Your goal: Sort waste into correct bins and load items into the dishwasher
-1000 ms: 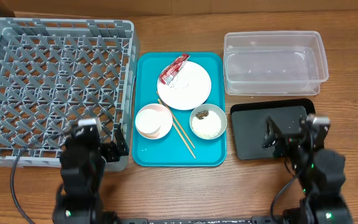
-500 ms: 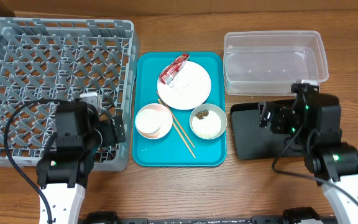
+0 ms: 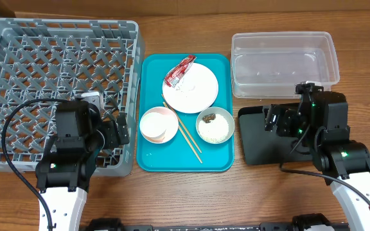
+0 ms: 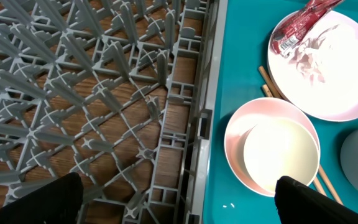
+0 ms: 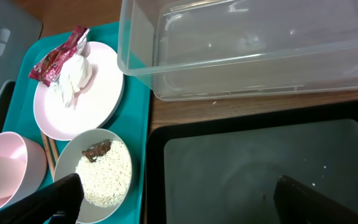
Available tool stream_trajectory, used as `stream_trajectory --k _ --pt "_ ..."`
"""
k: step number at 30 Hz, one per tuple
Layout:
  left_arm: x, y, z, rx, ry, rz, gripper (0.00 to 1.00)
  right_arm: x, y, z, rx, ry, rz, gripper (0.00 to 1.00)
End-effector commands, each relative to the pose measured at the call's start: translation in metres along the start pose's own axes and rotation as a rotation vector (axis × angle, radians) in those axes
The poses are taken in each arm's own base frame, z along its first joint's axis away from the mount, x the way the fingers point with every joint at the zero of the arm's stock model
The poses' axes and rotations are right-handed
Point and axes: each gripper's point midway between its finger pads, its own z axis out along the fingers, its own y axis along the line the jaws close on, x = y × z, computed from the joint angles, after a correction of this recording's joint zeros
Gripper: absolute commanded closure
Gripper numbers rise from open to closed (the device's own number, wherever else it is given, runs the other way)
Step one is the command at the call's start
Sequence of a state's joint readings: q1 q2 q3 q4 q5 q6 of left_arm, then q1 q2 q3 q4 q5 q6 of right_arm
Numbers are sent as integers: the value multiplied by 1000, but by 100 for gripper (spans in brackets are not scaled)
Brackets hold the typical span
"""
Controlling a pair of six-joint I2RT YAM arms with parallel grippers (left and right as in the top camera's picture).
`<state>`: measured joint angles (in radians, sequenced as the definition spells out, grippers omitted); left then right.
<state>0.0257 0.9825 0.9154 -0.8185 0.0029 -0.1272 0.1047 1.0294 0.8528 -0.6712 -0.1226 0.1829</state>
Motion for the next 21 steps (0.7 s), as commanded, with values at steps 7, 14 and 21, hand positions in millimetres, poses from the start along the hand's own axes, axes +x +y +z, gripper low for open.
stream_trajectory --k 7,14,21 --pt "-9 -2 -6 4 -24 19 0 -19 5 -9 -14 -56 -4 0" --pt "-9 -2 -6 4 -24 19 0 -19 5 -9 -14 -56 -4 0" --pt "-9 -2 -6 4 -23 19 0 -21 12 -9 -55 -63 -8 0"
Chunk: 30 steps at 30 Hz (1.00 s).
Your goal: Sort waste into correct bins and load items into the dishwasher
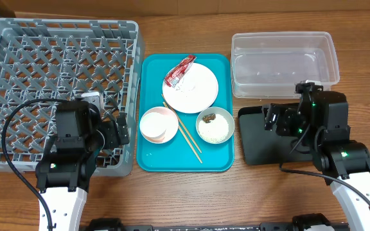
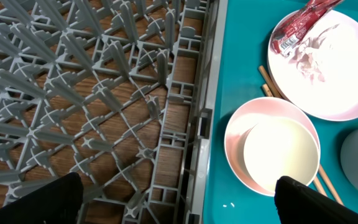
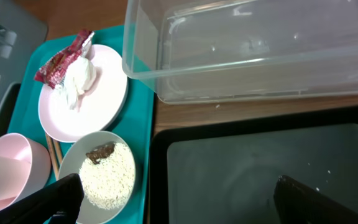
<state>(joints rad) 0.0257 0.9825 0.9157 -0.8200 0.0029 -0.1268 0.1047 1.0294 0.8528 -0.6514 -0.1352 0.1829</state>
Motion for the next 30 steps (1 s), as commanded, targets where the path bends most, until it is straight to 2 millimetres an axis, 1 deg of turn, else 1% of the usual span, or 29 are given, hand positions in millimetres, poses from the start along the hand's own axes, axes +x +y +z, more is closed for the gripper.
stream_trajectory --k 1,9,30 --pt "-9 -2 -6 4 -23 19 0 -18 9 -9 -38 -50 -6 0" --pt "-1 0 -5 -5 11 19 0 -21 10 -9 -41 -63 -8 0" --pt "-1 1 -5 -11 12 19 0 -23 11 -9 -43 -70 -10 0"
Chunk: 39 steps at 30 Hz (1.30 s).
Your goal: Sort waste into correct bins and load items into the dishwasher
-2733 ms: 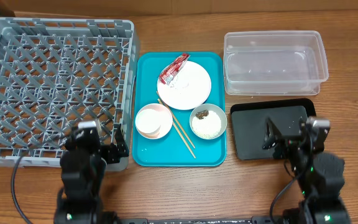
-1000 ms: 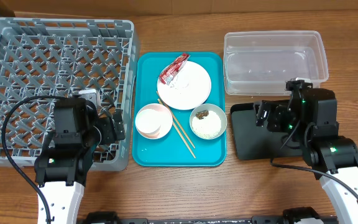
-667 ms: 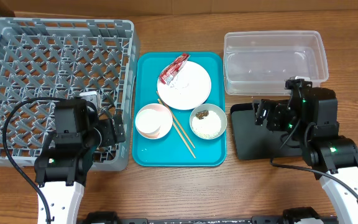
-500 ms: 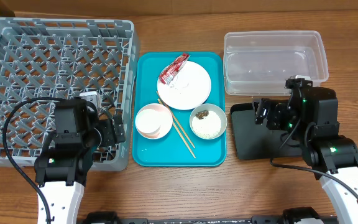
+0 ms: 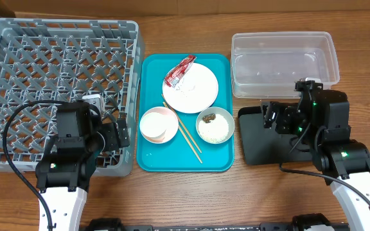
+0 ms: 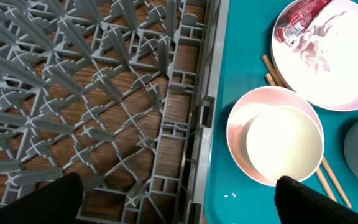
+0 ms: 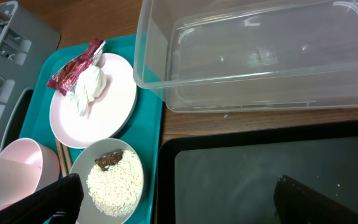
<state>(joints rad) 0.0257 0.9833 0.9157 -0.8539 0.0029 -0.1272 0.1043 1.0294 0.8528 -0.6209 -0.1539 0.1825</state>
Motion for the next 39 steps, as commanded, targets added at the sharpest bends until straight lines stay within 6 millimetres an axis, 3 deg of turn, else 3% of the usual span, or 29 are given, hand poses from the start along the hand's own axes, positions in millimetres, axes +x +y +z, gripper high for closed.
stream_trajectory --k 1,16,21,30,39 --pt "-9 0 -5 -7 -23 19 0 -17 6 -9 -17 -45 -5 0" --pt "-5 0 -5 -9 -7 19 0 -18 10 -8 -28 -50 -15 0" --pt "5 1 -5 -15 33 8 0 -18 11 -6 -29 -32 -12 0" --pt "13 9 -8 -35 72 -26 0 -28 37 0 -77 38 -43 0" --pt "12 32 -19 -89 85 -101 0 -33 84 15 -143 123 -121 3"
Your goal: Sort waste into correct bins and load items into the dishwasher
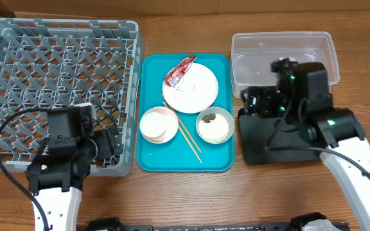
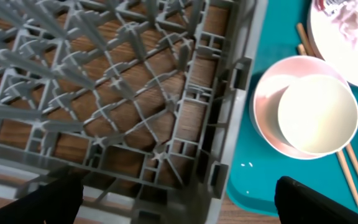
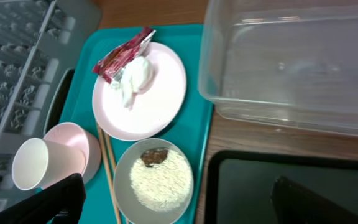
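A teal tray holds a pink plate with a red wrapper and a crumpled tissue. It also holds a grey bowl of rice, chopsticks and a pink bowl with a white cup in it. The grey dish rack stands on the left. My left gripper is open over the rack's near right corner. My right gripper is open above the rice bowl and the black bin's left edge.
A clear plastic bin sits at the back right, and a black bin lies in front of it. The rack's wall runs right beside the tray's left rim. Bare wooden table lies along the front edge.
My right gripper has moved left, from over the black bin to the tray's right edge by the rice bowl. My left gripper has drawn back toward the rack's near corner. Both remain open.
At first both grippers hung open, the left over the rack's right edge and the right over the black bin. They barely shifted over the following moments. Now the right is at the rice bowl and the left is further back. Nothing on the tray has moved.
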Available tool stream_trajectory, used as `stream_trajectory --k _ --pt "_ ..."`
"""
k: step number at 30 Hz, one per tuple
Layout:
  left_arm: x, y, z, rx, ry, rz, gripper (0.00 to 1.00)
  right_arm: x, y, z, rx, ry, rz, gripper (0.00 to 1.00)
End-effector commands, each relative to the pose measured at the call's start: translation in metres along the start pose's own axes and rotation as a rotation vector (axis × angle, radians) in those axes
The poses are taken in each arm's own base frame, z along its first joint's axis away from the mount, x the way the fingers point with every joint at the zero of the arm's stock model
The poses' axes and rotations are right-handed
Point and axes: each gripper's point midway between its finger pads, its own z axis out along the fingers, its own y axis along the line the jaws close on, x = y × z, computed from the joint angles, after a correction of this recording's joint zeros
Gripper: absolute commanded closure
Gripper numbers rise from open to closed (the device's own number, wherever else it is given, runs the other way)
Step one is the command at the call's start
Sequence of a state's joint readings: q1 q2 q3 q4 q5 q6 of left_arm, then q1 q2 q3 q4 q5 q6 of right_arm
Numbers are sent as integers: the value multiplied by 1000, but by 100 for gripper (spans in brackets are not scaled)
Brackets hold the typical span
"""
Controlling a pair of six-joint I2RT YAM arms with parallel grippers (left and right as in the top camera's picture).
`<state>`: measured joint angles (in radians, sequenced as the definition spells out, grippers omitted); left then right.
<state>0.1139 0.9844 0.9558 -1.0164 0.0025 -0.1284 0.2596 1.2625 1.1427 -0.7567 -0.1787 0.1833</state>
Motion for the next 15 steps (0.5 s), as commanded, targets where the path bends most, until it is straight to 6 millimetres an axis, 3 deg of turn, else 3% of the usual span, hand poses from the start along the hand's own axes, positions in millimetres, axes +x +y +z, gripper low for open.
stream_trajectory --k 1,9,15 --pt "-11 8 -8 -22 -32 -36 0 -10 23 3 -43 1 -41 4" --pt "-13 9 -8 -21 -38 -39 0 -22 62 20 -82 91 -110 5" --pt "-14 9 -8 -20 -44 -39 0 -48 76 46 -71 146 -127 5"
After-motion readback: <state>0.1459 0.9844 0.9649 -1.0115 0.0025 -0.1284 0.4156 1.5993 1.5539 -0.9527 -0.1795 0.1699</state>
